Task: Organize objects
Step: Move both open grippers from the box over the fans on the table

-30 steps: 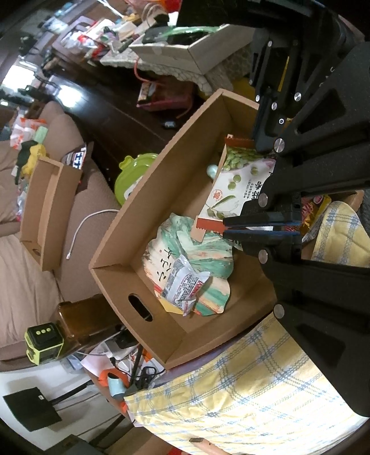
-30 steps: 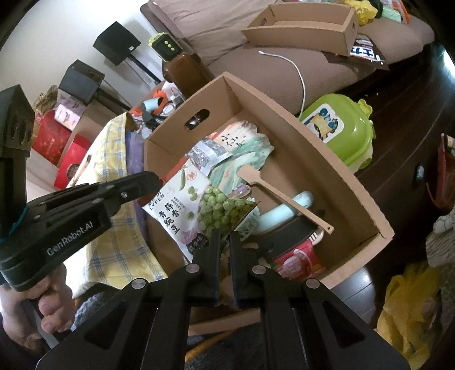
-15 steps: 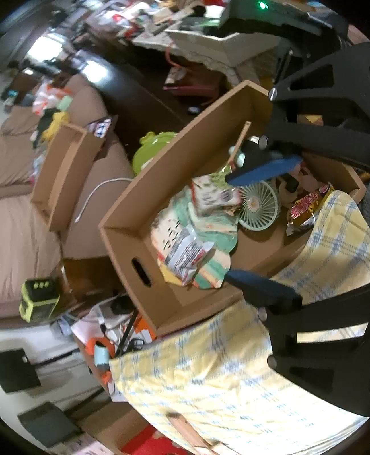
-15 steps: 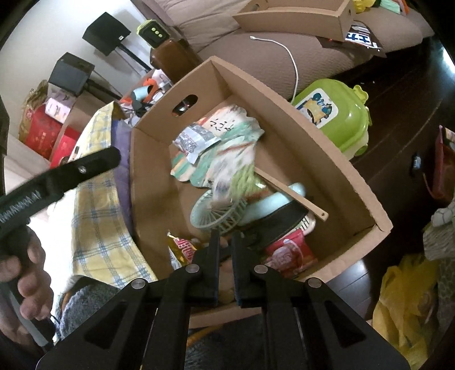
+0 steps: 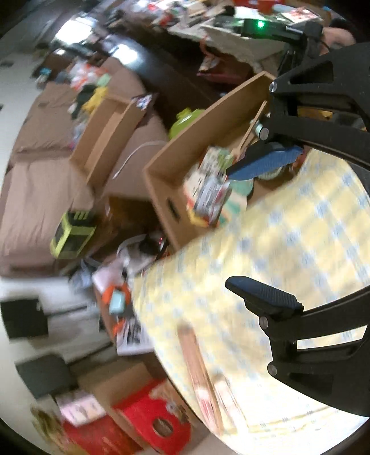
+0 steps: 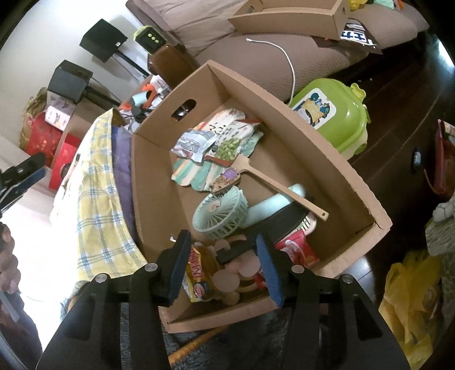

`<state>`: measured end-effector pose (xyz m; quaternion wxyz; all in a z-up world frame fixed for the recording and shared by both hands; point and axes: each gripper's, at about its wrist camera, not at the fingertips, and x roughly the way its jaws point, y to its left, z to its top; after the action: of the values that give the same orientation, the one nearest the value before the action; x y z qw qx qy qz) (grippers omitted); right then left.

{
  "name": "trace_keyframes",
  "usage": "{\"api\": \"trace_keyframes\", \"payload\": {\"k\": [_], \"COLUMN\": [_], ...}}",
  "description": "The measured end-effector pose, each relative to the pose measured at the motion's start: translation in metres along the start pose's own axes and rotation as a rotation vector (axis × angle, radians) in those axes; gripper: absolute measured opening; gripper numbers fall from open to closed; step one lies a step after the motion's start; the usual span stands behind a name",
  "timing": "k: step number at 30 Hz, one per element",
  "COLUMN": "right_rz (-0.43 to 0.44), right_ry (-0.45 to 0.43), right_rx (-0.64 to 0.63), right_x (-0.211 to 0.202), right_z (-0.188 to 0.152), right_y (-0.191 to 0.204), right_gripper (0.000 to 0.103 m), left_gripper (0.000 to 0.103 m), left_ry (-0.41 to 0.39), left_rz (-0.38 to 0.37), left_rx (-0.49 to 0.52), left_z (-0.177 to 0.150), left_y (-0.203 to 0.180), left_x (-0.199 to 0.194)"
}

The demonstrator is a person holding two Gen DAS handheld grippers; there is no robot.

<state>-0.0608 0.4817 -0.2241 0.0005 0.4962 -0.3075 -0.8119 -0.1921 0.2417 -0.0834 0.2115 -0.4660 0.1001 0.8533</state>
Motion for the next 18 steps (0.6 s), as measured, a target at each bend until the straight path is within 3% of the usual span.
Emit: {"api": "trace_keyframes", "payload": {"k": [4, 9, 12, 18], "right_rz": [0.001, -0.035, -0.098, -0.064], "right_ry": [0.015, 0.019, 0.017, -0.083], "right_rx": [-0.011, -0.019, -0.091, -0.188], "right_x": [0.004, 0.009, 0.011, -0.005], "right_z": [-0.002, -0.005, -0.01, -0.012], "right_y": [-0.001, -0.004, 0.007, 0.033], "right_gripper": [0.05, 0.05, 0.05, 0.05], "left_gripper": [0.067, 0.067, 0.067, 0.067], "left_ry": [0.004, -0.08, -0.132, -0.104], "left_rz": [0.019, 0.097, 0.148, 0.199], "left_rx": [-0.115, -0.284, -0.391, -0.569], "left_z": [0.001, -0.01, -0.035, -0.09], "left_y": [0.065, 0.158, 0.215, 0.307], "left_x": [-0.025, -0.075, -0.102, -0.113]}}
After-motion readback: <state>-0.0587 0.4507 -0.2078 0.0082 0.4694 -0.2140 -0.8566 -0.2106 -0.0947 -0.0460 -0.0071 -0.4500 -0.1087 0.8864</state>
